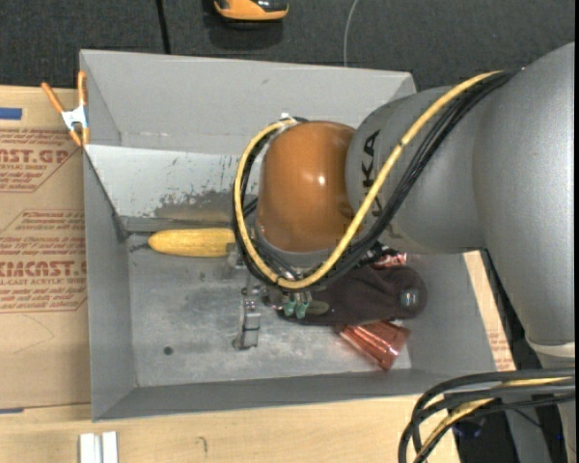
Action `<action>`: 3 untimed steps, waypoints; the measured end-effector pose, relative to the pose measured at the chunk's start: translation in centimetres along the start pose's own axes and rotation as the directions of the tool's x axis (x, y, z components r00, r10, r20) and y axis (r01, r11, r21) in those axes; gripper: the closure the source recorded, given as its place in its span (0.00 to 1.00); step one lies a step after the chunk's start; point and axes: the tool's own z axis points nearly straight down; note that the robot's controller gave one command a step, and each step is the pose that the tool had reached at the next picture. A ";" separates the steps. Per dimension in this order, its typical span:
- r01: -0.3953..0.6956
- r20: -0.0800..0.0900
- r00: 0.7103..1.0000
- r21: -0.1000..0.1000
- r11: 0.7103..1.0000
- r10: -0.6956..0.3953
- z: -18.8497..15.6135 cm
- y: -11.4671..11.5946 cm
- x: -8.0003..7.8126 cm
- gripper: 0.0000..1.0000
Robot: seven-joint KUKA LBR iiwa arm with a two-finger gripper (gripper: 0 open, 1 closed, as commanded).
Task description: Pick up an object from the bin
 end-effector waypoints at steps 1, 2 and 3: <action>-0.002 0.007 1.000 -0.001 1.000 0.002 -0.5 -0.1 -0.2 0.00; -0.001 0.000 1.000 0.001 1.000 0.001 -4.4 -1.5 -0.7 0.00; 0.059 0.021 0.998 -0.001 0.998 -0.059 -6.9 -3.8 -1.8 0.00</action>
Offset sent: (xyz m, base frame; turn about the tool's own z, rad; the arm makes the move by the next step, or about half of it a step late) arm 0.0233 -0.0452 0.1307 0.0056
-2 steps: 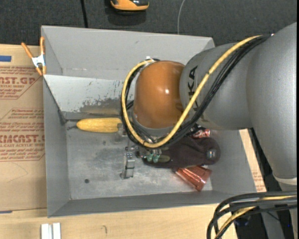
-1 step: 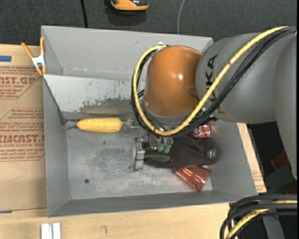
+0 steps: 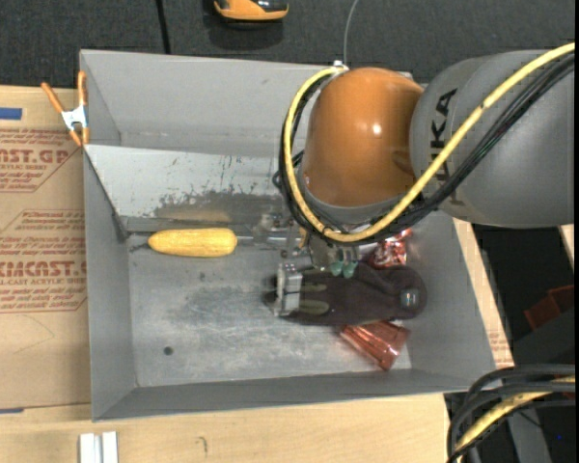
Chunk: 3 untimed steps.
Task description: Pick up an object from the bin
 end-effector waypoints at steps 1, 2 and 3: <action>0.061 -0.006 0.998 0.000 0.998 -0.061 6.0 -4.2 0.3 0.00; 0.084 -0.019 0.996 0.003 0.996 -0.084 9.0 -6.1 -1.0 0.00; 0.035 -0.013 0.999 0.000 0.999 -0.035 13.1 -9.4 -0.1 1.00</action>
Offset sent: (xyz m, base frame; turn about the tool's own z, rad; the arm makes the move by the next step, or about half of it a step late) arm 0.0252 -0.0472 -0.0843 -0.1047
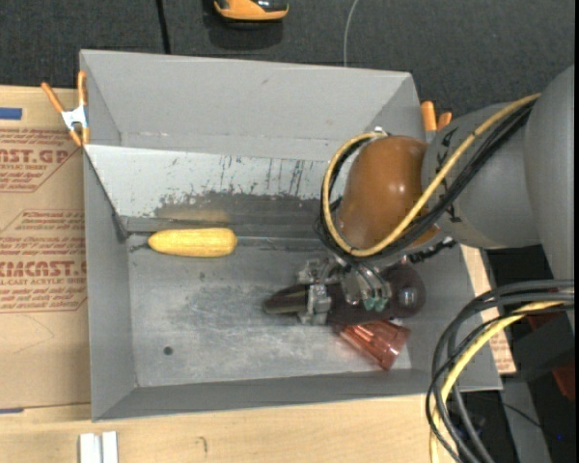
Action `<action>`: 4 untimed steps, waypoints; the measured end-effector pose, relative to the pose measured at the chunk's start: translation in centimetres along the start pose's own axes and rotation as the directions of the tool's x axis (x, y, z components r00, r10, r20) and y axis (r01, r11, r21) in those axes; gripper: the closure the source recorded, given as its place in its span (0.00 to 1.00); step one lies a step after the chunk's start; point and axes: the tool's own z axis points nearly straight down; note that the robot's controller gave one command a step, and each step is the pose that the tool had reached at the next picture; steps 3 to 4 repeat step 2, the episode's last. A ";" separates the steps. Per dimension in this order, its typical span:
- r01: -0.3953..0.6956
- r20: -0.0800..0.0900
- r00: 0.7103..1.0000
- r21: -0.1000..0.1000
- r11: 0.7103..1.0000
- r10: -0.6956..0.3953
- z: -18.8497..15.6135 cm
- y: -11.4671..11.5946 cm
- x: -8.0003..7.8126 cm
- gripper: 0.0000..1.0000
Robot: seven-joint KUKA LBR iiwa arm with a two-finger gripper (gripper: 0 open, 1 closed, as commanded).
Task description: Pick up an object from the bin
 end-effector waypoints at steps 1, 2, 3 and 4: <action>0.000 0.000 1.000 0.000 1.000 0.000 0.0 0.0 0.0 1.00; -0.037 0.004 0.999 0.001 0.999 0.037 -14.9 0.9 -0.9 1.00; -0.037 0.004 0.999 0.001 0.999 0.037 -14.9 0.9 -0.9 1.00; -0.037 0.004 0.999 0.001 0.999 0.037 -14.9 0.9 -0.9 1.00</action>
Offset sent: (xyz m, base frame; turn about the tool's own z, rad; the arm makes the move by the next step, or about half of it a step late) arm 0.0075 0.0095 0.1486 0.0373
